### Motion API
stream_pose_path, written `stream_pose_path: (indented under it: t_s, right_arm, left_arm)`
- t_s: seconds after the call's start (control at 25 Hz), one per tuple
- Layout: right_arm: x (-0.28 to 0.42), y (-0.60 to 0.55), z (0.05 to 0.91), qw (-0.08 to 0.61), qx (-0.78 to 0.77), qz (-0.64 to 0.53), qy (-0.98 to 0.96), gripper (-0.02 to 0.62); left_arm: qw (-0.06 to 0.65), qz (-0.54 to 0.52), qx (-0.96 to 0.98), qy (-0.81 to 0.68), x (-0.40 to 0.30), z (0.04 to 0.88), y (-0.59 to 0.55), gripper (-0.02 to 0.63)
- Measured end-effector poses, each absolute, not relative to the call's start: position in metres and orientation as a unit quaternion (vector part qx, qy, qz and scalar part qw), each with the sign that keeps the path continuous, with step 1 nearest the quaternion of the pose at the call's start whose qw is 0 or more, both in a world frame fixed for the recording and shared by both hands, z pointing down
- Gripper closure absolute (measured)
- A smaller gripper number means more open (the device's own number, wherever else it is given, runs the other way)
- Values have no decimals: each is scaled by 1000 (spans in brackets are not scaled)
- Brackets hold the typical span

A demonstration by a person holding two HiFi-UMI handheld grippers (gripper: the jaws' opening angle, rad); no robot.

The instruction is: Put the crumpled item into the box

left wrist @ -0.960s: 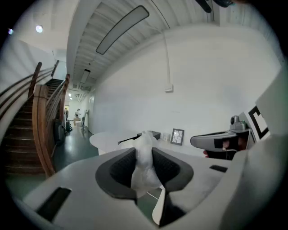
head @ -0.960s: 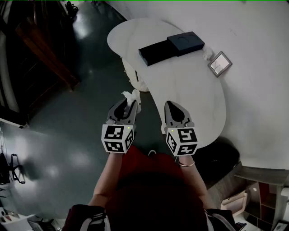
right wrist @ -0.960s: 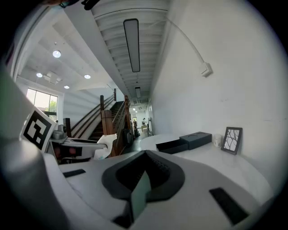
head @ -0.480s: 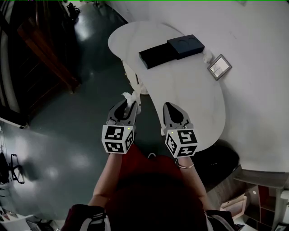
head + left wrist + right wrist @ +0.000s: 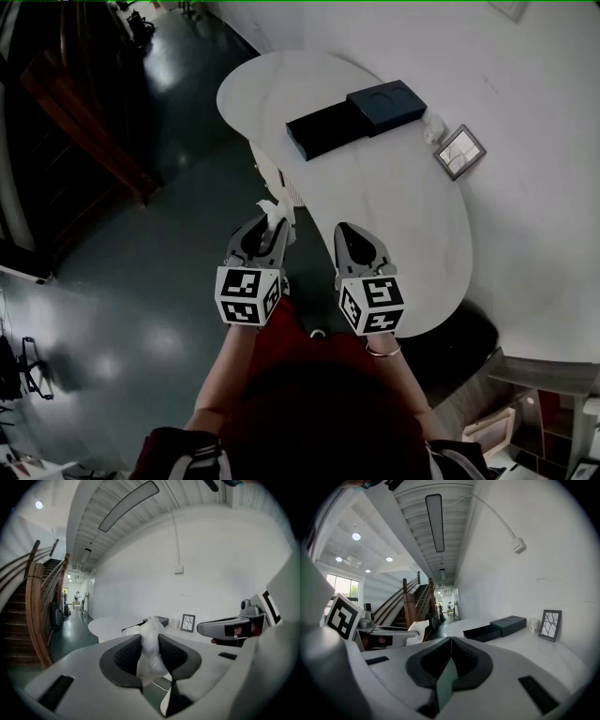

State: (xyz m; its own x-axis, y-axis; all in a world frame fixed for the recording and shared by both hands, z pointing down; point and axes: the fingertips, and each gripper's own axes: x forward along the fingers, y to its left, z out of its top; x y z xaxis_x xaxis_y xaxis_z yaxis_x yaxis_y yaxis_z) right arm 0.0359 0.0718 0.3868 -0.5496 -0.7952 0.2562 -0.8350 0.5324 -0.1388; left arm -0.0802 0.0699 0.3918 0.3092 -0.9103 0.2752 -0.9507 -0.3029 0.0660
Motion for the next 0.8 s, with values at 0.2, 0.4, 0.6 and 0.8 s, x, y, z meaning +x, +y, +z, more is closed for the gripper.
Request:
stream_pose_path:
  t_s: [0.2,0.4,0.6,0.8]
  right_arm:
    - [19,34,392,84,480,133,-863,580]
    - [2,-4,401,89,498,148,-850,580]
    - [-10,-36,408,95,518,158,-835,580]
    - [-19,-62,413,100,540,160,-820,580]
  left_arm:
    - [116,96,812,-563,-94,399,26,482]
    - [126,103,823,-544,-110,408,-18,482]
    - [133,106,832,-527,-124,415,-56,481]
    - [133,107,843,-510,-135,419,-89,481]
